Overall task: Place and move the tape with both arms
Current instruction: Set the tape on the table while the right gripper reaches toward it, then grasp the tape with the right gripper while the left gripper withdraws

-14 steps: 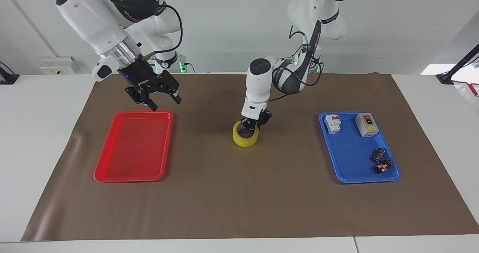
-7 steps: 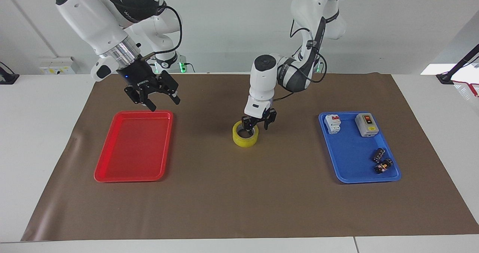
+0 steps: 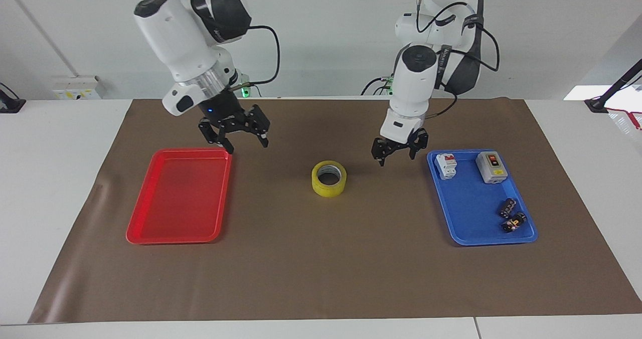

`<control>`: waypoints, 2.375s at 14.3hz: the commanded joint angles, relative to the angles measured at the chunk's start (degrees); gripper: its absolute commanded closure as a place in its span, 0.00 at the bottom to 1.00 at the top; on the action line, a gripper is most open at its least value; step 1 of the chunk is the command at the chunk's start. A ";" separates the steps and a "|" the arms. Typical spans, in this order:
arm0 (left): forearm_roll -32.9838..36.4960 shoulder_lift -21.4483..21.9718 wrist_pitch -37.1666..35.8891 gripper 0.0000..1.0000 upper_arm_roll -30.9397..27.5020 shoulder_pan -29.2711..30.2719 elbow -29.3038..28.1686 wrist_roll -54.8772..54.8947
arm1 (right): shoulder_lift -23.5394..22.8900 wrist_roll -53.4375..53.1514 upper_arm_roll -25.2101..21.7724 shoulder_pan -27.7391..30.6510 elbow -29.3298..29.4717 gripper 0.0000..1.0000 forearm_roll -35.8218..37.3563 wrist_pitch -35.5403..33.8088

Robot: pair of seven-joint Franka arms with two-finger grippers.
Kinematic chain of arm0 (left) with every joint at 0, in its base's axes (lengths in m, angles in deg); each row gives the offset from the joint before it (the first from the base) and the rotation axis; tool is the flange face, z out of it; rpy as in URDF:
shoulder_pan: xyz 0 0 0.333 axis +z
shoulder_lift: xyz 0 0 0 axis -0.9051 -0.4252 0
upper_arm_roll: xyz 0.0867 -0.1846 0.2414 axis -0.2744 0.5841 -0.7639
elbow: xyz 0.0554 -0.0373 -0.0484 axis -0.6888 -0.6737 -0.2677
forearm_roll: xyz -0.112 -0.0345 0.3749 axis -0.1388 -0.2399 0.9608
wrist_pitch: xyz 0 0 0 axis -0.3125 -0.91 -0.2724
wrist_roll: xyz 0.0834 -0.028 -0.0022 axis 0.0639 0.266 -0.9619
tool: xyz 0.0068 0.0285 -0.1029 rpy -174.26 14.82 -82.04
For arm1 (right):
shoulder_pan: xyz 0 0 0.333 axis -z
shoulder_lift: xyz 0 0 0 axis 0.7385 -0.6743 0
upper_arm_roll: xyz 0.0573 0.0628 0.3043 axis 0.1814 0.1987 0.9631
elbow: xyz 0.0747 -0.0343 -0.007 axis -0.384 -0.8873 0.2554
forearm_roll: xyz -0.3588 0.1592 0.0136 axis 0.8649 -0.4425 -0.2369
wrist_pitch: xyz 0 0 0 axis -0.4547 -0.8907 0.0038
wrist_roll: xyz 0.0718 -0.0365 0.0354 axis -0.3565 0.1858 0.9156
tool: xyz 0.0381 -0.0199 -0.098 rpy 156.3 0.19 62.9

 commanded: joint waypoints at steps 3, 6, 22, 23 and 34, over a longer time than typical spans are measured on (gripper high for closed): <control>-5.42 3.79 -10.33 0.00 0.03 10.83 4.64 18.45 | -6.29 -5.25 -0.09 -6.59 0.77 0.00 5.63 3.40; -5.51 3.18 -15.18 0.00 -0.06 15.84 10.10 24.62 | -8.93 -5.25 -0.01 -9.83 0.77 0.00 8.01 4.37; -6.48 3.26 -22.05 0.00 -0.24 22.80 15.39 33.86 | -20.36 -4.90 -0.01 -17.14 -4.59 0.00 16.72 12.98; -6.31 3.26 -22.66 0.00 -0.15 22.63 15.48 33.86 | -20.36 -4.90 -0.01 -17.23 -4.68 0.02 16.80 13.08; -3.75 5.28 -23.10 0.00 0.03 22.80 14.08 33.42 | -19.92 -5.78 -0.09 -17.58 -6.27 1.00 16.72 15.11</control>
